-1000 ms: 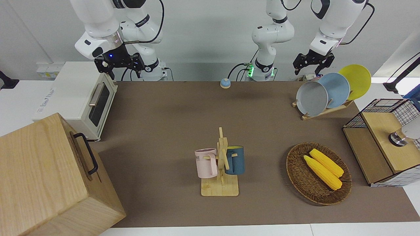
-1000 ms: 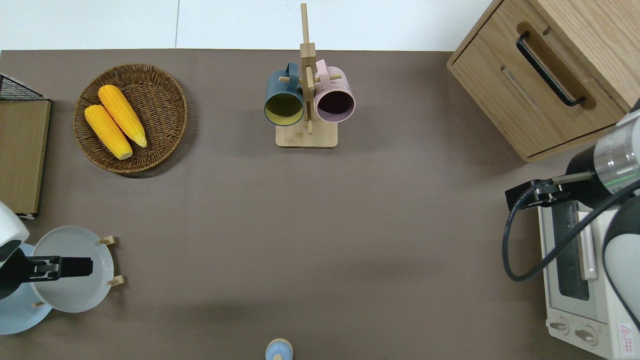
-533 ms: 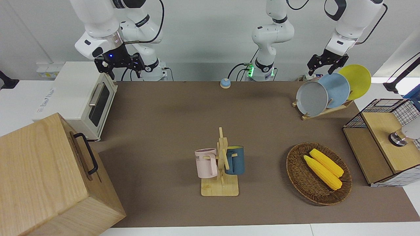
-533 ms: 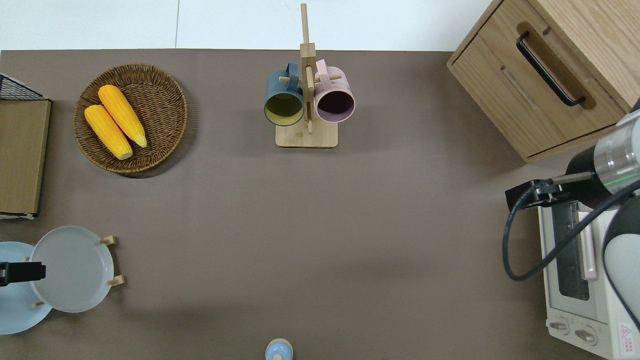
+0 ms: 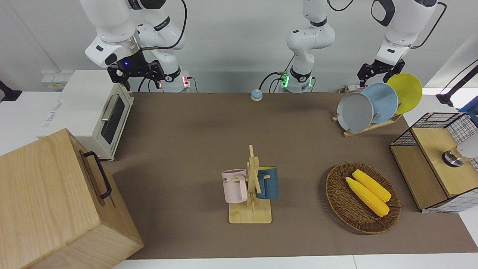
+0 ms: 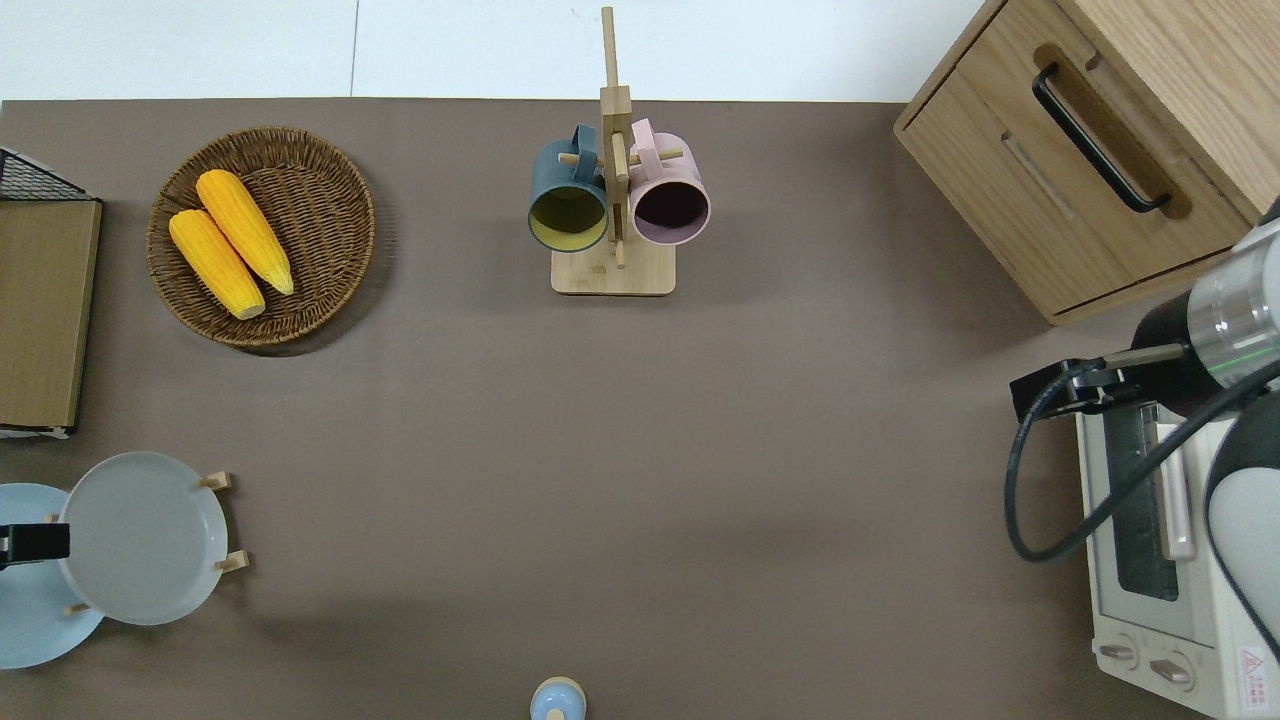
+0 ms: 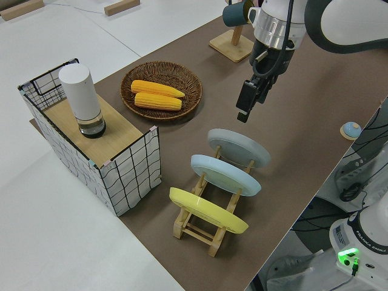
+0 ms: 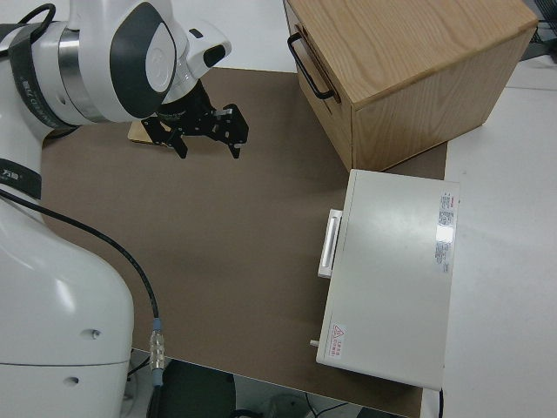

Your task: Pick gray plate from low plate rack and place it on table with left arm

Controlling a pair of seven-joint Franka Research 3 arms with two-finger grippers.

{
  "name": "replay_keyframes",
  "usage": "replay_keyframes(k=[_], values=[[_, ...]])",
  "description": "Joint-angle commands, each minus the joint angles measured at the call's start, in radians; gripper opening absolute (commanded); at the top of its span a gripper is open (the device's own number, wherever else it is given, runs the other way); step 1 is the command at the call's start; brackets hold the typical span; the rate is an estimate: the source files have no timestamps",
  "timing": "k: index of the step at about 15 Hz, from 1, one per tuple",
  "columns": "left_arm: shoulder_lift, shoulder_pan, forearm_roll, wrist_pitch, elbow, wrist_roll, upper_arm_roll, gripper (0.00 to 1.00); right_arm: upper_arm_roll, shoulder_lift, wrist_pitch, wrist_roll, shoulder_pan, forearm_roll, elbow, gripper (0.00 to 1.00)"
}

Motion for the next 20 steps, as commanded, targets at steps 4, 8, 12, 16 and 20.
replay_keyframes(k=[4,8,12,16,20], values=[[-0.016,0.022,0.11,0.166,-0.148,-0.13,-0.006,0.99,0.021,-0.002,-0.011,0.012,-0.023,-0.006,0.007,0.983],[0.015,0.025,0.116,0.215,-0.18,-0.169,-0.006,0.99,0.02,-0.002,-0.011,0.012,-0.023,-0.006,0.007,0.983],[0.036,0.025,0.118,0.217,-0.186,-0.198,-0.006,0.96,0.021,-0.002,-0.011,0.012,-0.023,-0.006,0.007,0.983],[0.059,0.028,0.118,0.218,-0.186,-0.2,-0.006,0.91,0.021,-0.002,-0.011,0.012,-0.023,-0.006,0.007,0.983],[0.09,0.024,0.168,0.226,-0.186,-0.228,-0.006,0.66,0.021,-0.002,-0.011,0.012,-0.023,-0.006,0.006,0.983]])
